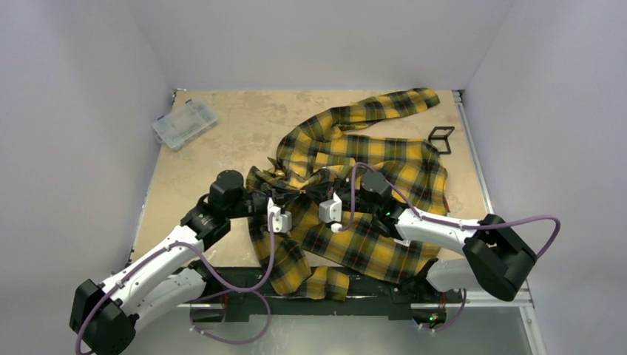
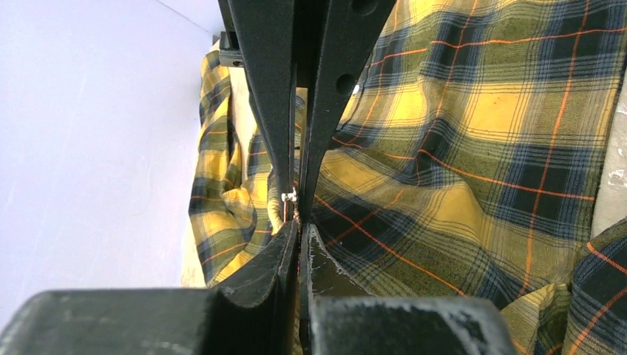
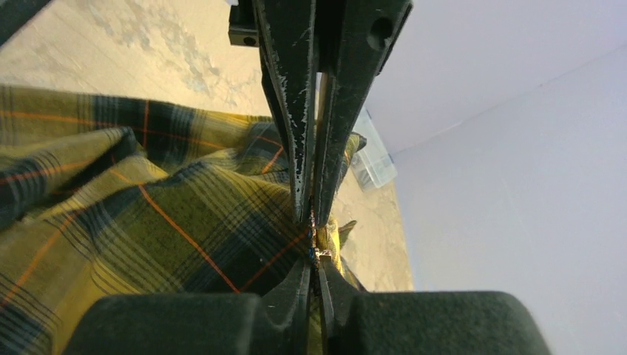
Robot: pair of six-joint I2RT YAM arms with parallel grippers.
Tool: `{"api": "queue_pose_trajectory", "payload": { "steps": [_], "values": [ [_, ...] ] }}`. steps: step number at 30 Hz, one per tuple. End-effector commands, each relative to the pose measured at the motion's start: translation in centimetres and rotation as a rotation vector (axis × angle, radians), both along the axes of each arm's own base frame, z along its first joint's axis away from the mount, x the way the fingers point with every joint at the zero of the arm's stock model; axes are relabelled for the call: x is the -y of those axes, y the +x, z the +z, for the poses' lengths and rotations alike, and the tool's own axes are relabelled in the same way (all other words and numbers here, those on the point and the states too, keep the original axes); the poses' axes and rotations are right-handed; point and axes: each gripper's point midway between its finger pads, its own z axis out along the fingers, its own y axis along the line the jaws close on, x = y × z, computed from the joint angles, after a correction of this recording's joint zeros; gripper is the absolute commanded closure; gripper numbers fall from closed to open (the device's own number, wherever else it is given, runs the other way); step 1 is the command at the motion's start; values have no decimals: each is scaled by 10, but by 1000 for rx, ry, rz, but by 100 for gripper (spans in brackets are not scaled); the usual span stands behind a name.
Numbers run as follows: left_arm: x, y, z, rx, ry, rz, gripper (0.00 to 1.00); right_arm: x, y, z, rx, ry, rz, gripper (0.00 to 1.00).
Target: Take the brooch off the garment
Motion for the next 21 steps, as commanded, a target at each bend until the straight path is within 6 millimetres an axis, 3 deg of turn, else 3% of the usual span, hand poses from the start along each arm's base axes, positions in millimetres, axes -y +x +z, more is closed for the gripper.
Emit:
{"api": "queue_pose_trajectory", "payload": {
  "steps": [1,3,7,10,14,17,21],
  "values": [
    [1,-11,13,91,-39,-54,100,-2,-8,28,53,72,25,79],
    [0,-21,10,99,-28,-92,100,3,-9,28,56,74,11,66],
    [-4,-33,-3,130,1,-137,100,14,-6,24,30,58,-43,59],
    [-5,-30,-7,160,19,-133,100,21,7,25,-98,55,-120,55],
    [-6,-26,-14,242,38,-136,100,45,28,11,-379,-22,-258,56],
    [-6,-25,-17,299,45,-146,100,65,30,0,-608,-67,-318,62],
    [-7,-27,-24,380,48,-166,100,73,25,-9,-956,-84,-338,65]
  ]
}}
